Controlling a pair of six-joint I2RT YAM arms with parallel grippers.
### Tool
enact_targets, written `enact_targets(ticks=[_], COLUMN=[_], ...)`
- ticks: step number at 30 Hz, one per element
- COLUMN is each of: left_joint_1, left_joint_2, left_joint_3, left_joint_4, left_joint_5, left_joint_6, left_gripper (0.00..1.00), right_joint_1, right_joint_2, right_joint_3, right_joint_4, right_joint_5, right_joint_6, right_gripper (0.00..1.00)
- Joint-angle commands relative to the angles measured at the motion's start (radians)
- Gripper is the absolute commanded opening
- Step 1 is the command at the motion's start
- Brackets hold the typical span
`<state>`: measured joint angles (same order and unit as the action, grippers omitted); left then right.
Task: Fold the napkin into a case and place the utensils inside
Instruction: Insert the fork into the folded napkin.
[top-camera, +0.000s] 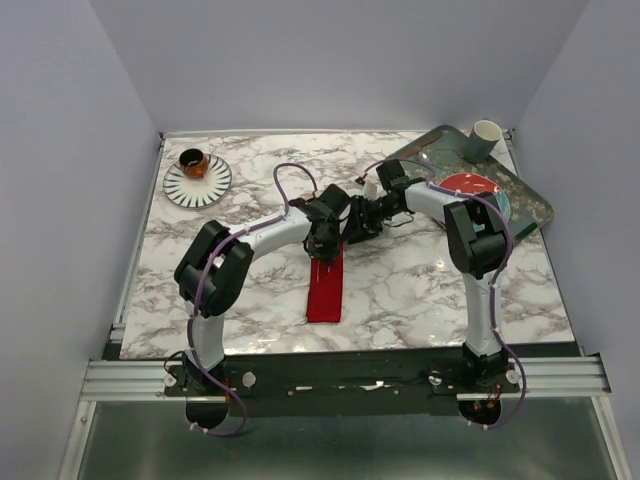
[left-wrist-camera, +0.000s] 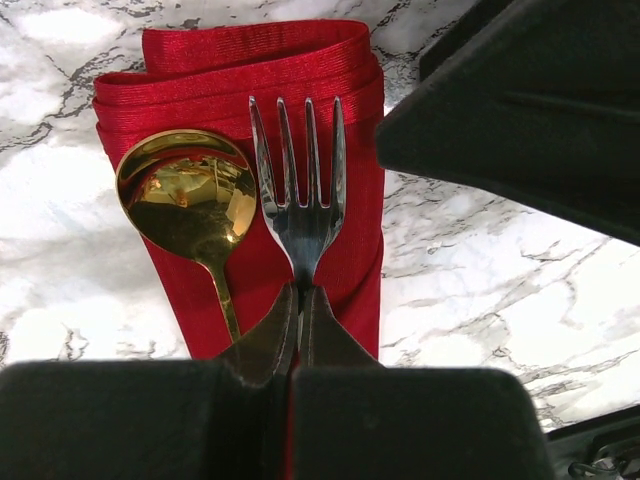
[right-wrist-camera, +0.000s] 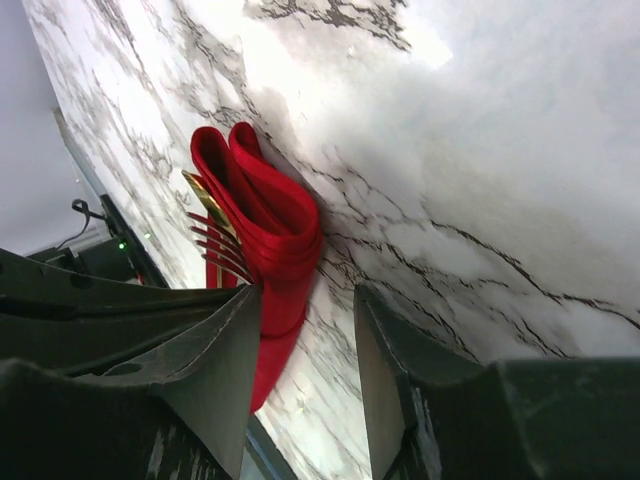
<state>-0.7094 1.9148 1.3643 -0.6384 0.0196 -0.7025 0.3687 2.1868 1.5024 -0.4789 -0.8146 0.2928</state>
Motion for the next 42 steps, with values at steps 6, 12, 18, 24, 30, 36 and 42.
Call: enact_targets(ticks=[6,12,18,24,30,36,42], left_joint_1=[-0.010,-0.013,-0.016,-0.019,-0.021,-0.021,0.001], left_joint_2=[-0.025,-0.026,-0.023,-0.014,-0.020,-0.037,-0.082], left_joint_3=[-0.019,-0.022,-0.022,-0.007,0.004,0.041,0.130], left_joint_4=[-0.026,-0.027,-0.029,-0.033,-0.043,-0.046,-0.011], left_joint_5=[0.028,0.039,0.043,0.040,-0.007,-0.044,-0.154], left_joint_6=[-0.012,-0.011,-0.008,0.001,0.012,0.040,0.126], left_gripper=[0.00,0.00,0.00,0.16,0.33,0.40,0.48], right_joint_1=[0.019,0.021,0.019,0.021,0.021,0.019,0.019], right_joint_2=[0.042,0.047,0.048,0.047,0.036,0.018,-0.056], right_joint_3=[0.027,0.030,0.028,0.027,0.024,0.024,0.042], right_joint_4=[0.023,0.023,0.023,0.023,0.022,0.020,0.005], right_joint_5=[0.002,0.008,0.008,0.006,0.008,0.022,0.061], right_joint_6=[0.020,0.025,0.022,0.023,0.020,0.009,-0.032], right_gripper=[0.44,0.40,0.40,0.40,0.41,0.41,0.44])
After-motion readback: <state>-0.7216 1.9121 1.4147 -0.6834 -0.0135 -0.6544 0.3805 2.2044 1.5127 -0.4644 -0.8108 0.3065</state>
